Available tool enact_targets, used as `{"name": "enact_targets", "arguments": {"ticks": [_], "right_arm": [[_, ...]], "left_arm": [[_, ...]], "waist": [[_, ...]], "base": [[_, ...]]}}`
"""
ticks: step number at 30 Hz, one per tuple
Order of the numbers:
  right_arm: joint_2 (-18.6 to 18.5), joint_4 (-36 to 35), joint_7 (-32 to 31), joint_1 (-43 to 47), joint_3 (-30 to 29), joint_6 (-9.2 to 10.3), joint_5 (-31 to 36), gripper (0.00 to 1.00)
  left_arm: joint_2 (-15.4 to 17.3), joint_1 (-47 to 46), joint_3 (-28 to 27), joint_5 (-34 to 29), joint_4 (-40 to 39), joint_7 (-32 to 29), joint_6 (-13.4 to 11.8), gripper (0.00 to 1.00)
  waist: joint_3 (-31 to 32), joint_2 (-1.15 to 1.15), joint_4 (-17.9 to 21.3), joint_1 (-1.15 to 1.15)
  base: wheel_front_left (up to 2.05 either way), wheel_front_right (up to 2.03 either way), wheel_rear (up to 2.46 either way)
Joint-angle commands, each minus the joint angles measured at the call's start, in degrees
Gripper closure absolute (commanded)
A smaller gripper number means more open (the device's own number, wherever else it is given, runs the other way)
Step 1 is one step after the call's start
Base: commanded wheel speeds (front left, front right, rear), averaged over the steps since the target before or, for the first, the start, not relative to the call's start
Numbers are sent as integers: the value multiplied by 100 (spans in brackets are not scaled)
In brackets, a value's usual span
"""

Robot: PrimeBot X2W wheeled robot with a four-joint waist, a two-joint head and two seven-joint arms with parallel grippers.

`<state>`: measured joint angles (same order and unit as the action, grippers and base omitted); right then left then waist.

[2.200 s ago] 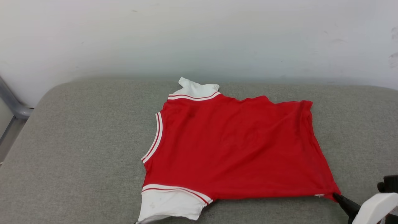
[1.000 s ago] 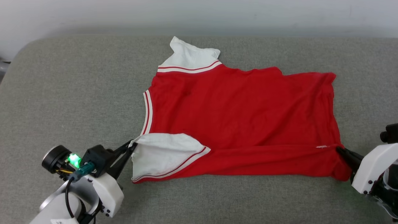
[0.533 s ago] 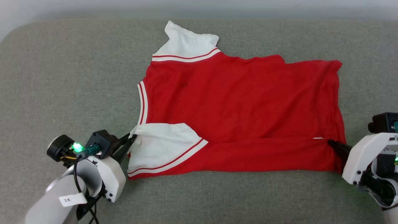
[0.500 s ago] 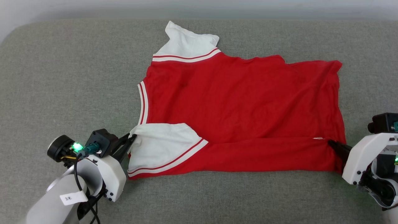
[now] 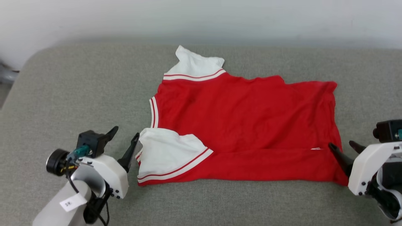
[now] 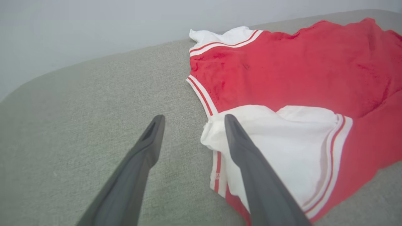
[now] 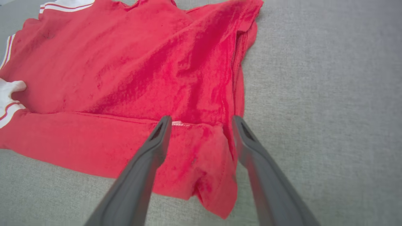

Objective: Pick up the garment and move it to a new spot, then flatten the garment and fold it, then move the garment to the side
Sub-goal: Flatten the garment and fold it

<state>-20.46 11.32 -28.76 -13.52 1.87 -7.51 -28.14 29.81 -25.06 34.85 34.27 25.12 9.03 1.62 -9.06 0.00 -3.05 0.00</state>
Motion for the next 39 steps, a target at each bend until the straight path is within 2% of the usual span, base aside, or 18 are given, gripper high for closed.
{"name": "enact_targets", "arguments": {"ticks": [1,7,12,17,26,38,39], "right_arm": [[0,-90,14,136,11,5,63,0],[-9,-577,-244,620,-92,5,455,0],[175,-914,-540,1007,-339,5,774,0],[357,-1277,-895,1192,-470,5,955,0],[468,-1642,-1043,1075,-536,5,1031,0],[506,-1749,-1042,1025,-579,5,1072,0],[507,-1747,-1042,1029,-584,5,1075,0]], "left_arm": [[-39,166,-55,81,-108,15,-91,0],[-63,936,-327,562,-869,-205,-640,0],[56,1476,-262,702,-1526,-714,-1036,0],[184,1734,-99,736,-1970,-1266,-1289,0],[255,1593,-69,632,-1910,-1577,-1582,0],[173,1443,30,671,-1293,-1781,-1582,0],[158,1456,75,709,-1220,-1873,-1543,5]], "waist": [[180,0,-17,0],[405,0,-20,0],[393,0,-3,0],[259,0,69,0],[-81,0,243,0],[-377,0,347,0],[-382,0,341,0]], "base": [[0,0,0],[0,0,0],[0,0,0],[0,0,0],[0,0,0],[0,0,0],[0,0,0]]}}
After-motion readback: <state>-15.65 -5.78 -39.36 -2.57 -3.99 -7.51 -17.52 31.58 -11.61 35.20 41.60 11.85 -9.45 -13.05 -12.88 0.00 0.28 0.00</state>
